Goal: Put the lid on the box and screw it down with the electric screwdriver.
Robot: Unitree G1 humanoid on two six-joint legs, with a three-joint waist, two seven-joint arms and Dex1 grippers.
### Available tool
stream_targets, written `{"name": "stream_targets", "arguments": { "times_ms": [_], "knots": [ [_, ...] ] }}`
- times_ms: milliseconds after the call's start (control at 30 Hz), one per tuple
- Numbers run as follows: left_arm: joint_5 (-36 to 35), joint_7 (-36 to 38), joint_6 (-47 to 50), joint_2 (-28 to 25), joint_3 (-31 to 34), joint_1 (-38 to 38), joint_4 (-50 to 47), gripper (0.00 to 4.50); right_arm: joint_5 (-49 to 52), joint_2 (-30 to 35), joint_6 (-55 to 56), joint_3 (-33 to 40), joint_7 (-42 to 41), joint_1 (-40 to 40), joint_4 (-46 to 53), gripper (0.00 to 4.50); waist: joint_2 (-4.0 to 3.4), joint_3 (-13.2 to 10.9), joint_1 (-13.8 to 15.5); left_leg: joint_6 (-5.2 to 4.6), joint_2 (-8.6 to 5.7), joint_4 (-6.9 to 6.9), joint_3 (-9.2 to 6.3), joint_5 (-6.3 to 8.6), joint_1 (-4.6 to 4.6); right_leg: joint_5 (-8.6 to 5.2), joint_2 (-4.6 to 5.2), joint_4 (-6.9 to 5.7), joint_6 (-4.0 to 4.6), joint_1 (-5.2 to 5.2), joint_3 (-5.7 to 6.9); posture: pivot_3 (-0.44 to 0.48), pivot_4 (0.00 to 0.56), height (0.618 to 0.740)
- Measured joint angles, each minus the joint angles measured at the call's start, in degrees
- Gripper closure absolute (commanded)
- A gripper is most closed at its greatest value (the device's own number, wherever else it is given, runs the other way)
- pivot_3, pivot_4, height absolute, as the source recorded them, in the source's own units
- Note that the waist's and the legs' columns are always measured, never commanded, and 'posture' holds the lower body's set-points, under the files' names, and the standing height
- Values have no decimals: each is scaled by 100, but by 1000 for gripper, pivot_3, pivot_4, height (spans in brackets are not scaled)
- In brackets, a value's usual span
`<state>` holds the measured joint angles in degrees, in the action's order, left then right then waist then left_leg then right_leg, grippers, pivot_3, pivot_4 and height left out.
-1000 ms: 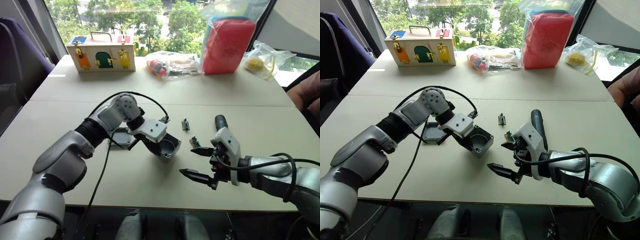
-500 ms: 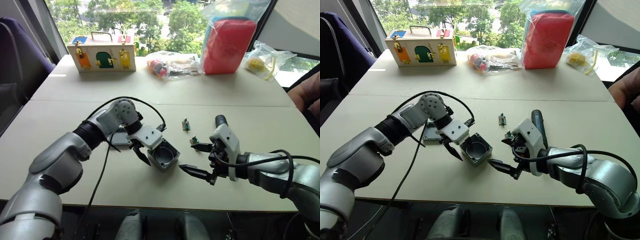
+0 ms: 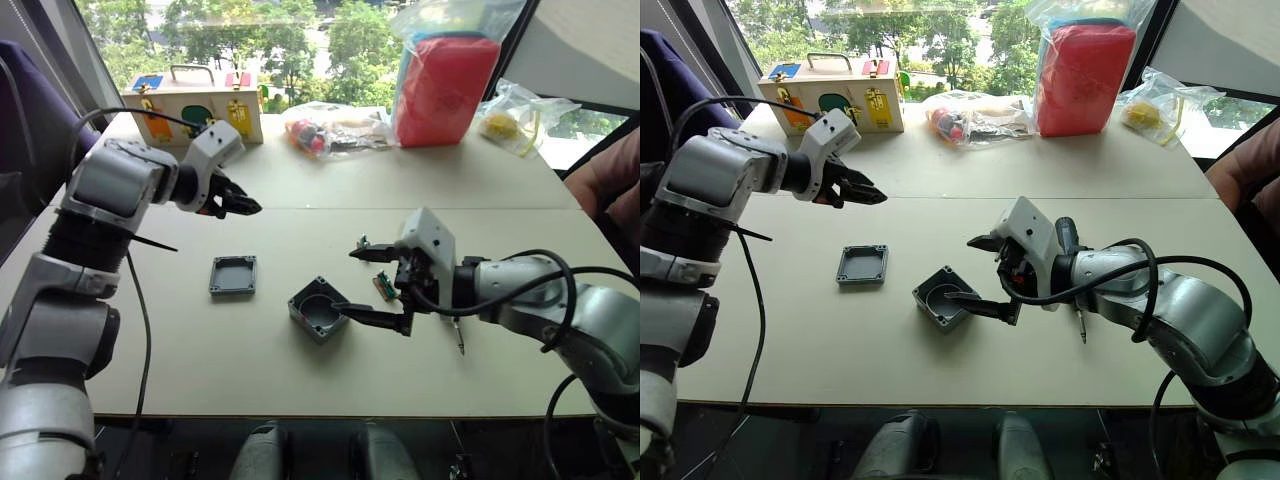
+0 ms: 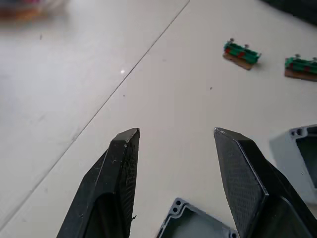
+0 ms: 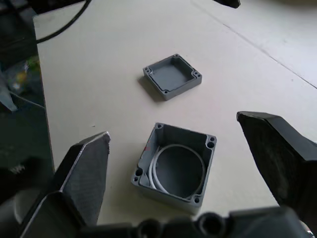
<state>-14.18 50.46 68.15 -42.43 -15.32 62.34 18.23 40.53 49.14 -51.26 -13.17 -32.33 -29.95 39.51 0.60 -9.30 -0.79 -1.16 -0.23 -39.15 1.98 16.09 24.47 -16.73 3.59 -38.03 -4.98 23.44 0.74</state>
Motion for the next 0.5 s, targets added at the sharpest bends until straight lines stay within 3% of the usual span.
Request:
{"name": "stream_targets", "arguments": {
  "times_ms": [133,333,500],
  "knots": [
    [131,-1119,1509,332,803,-528,-338,2087,-865,-213,538,-612,-266,-45,-265,0,3,-1,23,3,-4,-3,0,-2,3,0,10,-5,0,1,-2,0,150,740],
    [185,-1858,1956,660,1396,-769,-459,2087,-1373,-530,780,-856,-428,-88,-277,0,5,0,47,11,-5,-6,0,-6,-3,1,21,-8,1,-2,-2,0,150,740],
    [124,-2114,2035,777,1426,-881,-478,2087,-1607,-552,768,-846,-476,-5,-274,0,5,0,43,38,-6,-5,0,-21,-3,1,24,-8,2,-2,-2,0,150,740]
  ]
}}
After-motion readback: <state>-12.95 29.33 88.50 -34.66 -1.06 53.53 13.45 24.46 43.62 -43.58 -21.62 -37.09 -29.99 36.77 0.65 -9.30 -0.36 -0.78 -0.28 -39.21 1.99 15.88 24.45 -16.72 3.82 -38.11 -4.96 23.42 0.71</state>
